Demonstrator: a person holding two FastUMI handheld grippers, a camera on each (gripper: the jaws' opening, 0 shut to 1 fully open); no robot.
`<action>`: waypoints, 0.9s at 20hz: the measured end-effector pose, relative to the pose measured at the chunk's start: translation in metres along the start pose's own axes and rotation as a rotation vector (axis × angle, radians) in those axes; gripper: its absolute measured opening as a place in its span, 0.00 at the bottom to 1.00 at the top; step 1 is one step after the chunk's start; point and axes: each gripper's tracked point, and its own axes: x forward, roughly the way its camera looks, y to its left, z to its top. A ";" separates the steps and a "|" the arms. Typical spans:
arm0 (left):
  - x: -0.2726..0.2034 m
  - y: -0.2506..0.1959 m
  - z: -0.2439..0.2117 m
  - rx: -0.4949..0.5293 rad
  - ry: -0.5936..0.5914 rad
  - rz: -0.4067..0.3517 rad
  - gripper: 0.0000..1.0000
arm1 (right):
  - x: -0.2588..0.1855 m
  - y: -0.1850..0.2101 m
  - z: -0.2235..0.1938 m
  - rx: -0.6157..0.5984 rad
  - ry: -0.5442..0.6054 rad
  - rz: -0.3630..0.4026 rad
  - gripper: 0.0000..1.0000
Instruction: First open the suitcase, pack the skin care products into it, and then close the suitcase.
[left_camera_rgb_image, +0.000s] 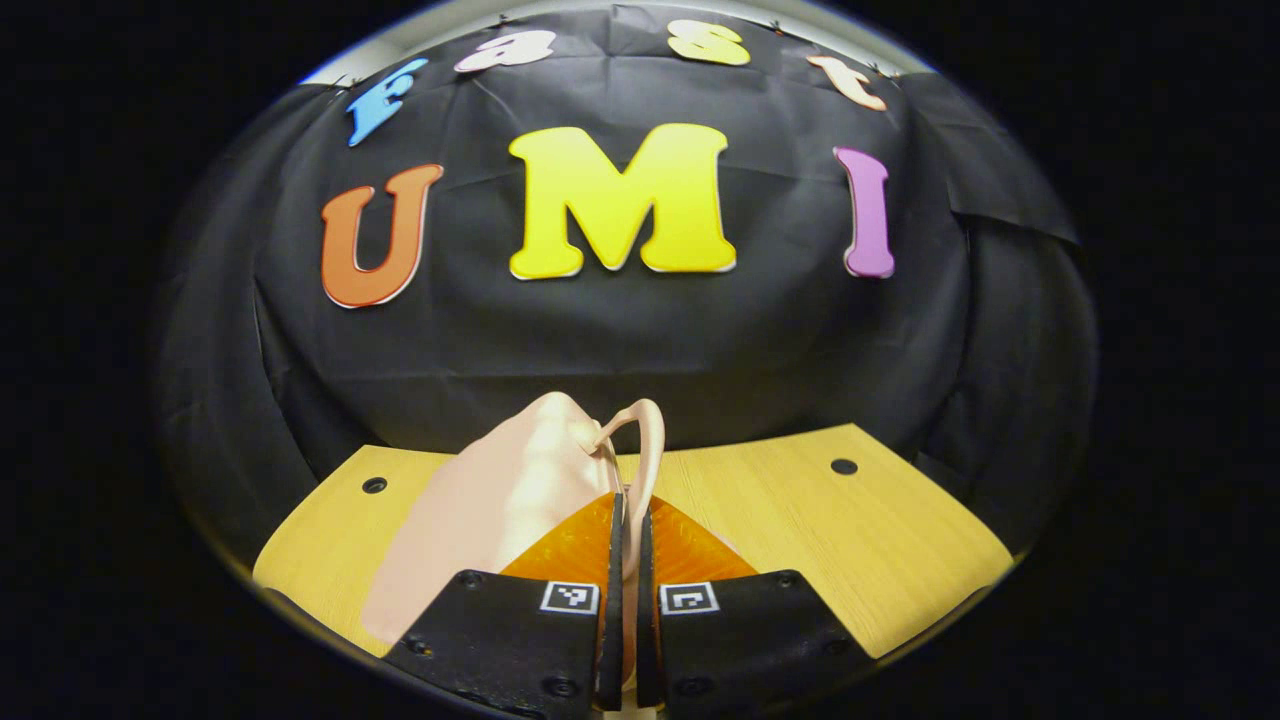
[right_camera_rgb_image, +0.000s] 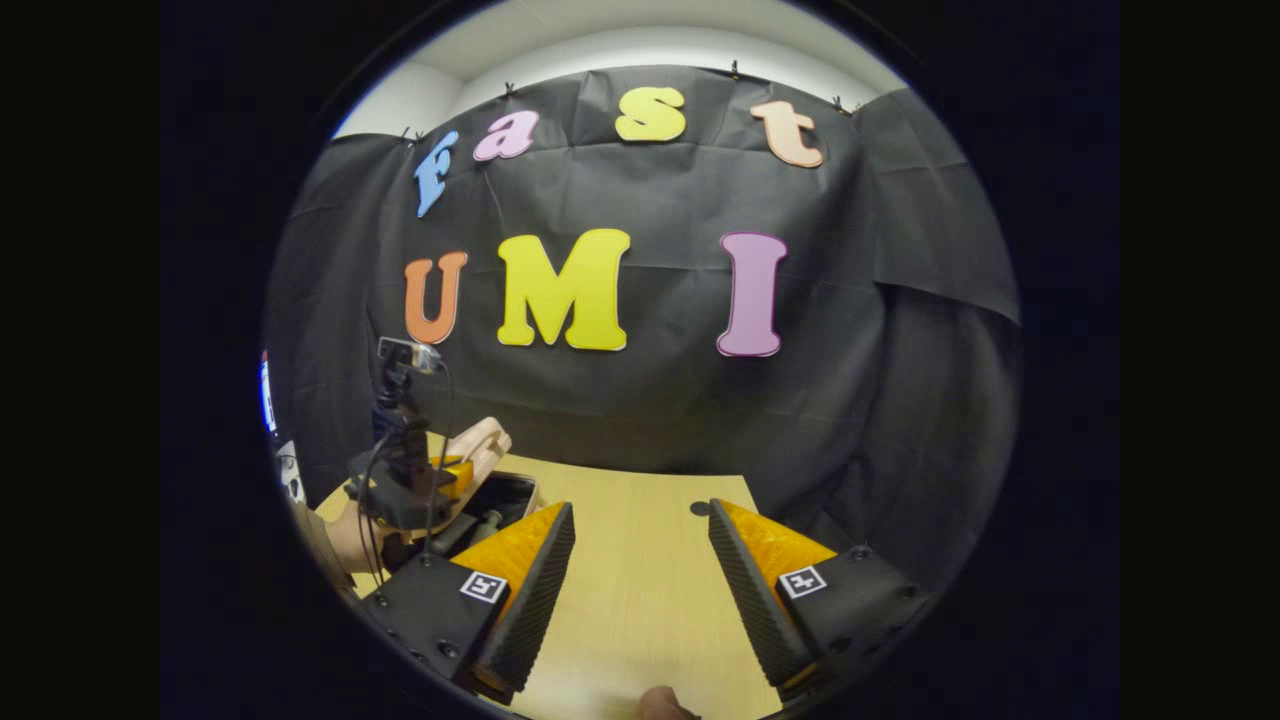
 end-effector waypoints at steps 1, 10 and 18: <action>0.004 -0.010 -0.009 0.030 0.023 -0.001 0.08 | 0.000 -0.009 -0.003 0.007 0.003 -0.003 0.80; 0.045 -0.047 -0.064 0.174 0.211 0.066 0.09 | 0.013 -0.083 -0.041 0.036 0.051 -0.011 0.80; 0.035 -0.061 -0.060 0.043 0.238 0.079 0.45 | 0.022 -0.108 -0.043 0.008 0.022 0.030 0.80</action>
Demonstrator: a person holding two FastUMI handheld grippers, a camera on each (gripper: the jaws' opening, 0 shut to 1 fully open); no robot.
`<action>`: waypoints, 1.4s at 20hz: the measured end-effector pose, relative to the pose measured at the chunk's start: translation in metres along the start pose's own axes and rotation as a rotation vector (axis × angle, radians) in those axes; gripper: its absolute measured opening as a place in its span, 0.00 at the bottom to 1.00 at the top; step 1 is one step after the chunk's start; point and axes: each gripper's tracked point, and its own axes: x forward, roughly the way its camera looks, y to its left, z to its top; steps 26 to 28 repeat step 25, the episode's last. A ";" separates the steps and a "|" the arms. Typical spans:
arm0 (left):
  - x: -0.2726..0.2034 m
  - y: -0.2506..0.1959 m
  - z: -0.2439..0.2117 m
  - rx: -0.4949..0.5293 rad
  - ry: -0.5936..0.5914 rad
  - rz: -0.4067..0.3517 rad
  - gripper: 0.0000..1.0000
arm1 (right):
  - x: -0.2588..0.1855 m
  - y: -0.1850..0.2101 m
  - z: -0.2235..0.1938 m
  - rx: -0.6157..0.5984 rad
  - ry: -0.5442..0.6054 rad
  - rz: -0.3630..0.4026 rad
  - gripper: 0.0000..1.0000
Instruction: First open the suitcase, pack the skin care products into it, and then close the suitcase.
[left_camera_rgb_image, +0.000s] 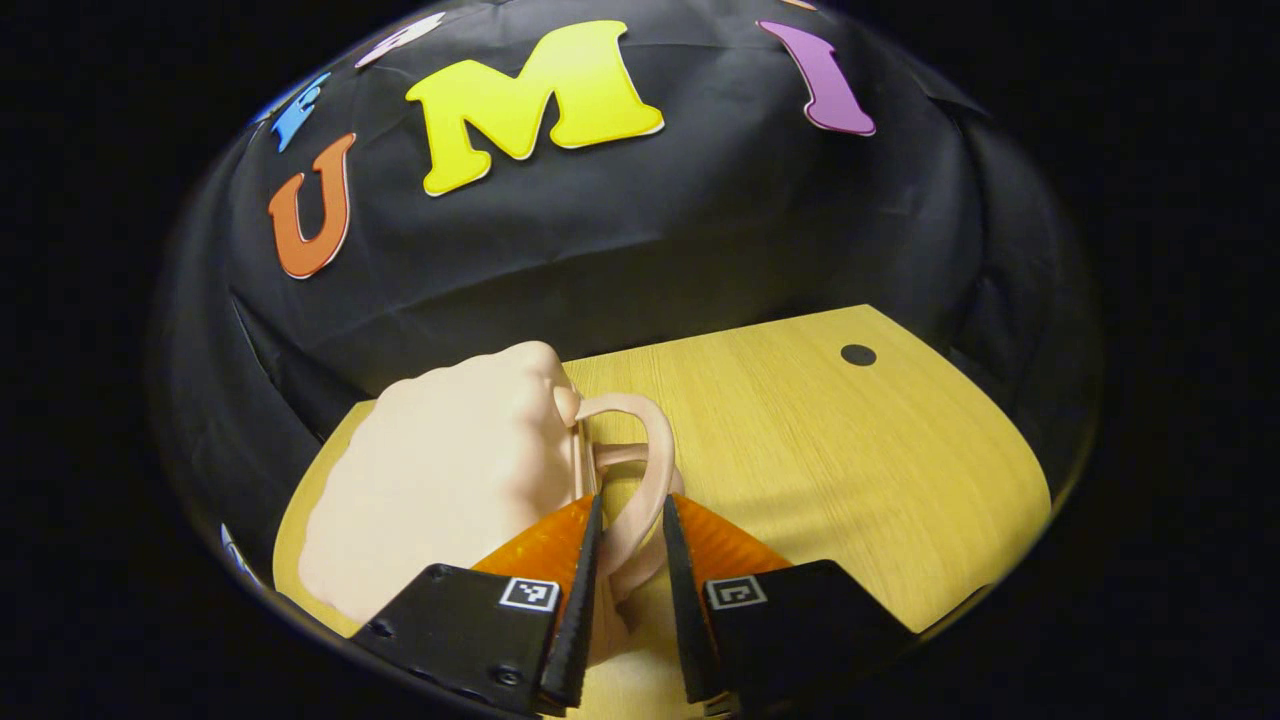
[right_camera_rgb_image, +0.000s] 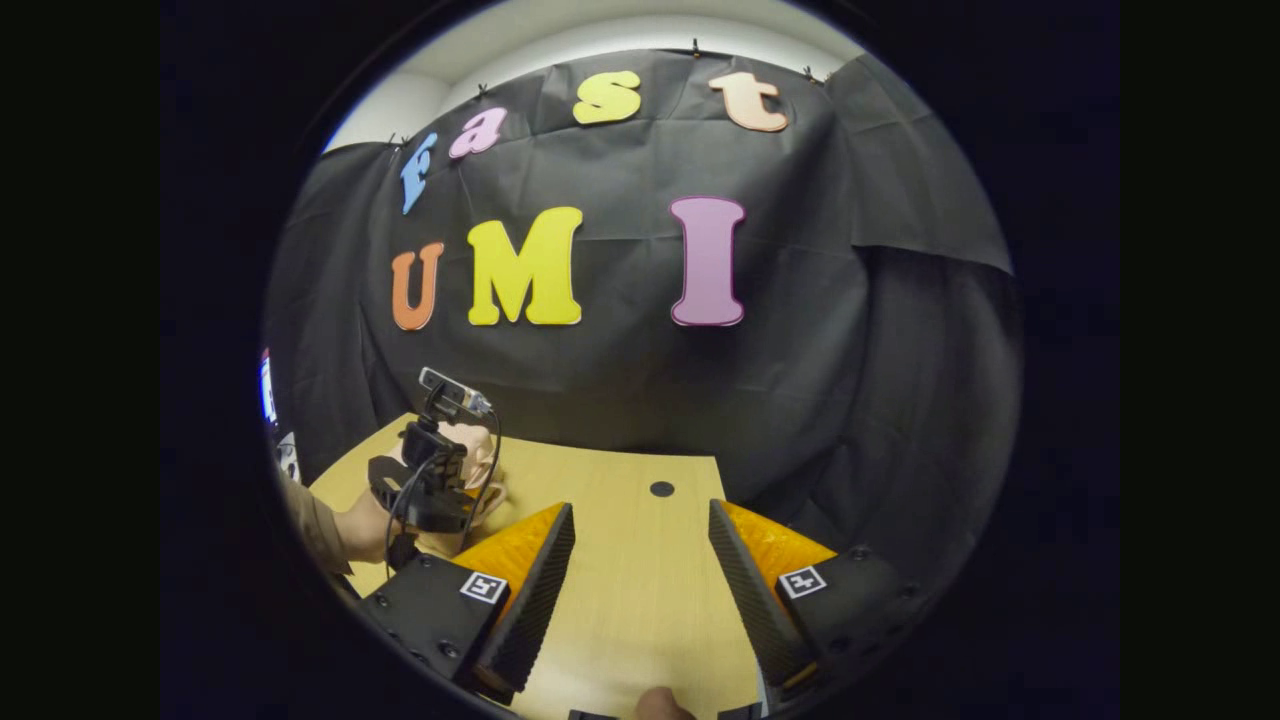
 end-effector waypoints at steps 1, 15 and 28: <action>-0.008 0.002 0.009 -0.019 -0.025 0.002 0.53 | 0.000 0.001 0.004 0.000 -0.009 0.000 0.80; -0.193 0.125 0.105 -0.230 -0.349 -0.069 0.94 | -0.005 0.158 0.061 -0.016 -0.119 -0.008 0.80; -0.271 0.172 0.060 -0.199 -0.391 -0.067 0.94 | -0.049 0.281 0.054 -0.069 -0.147 0.037 0.80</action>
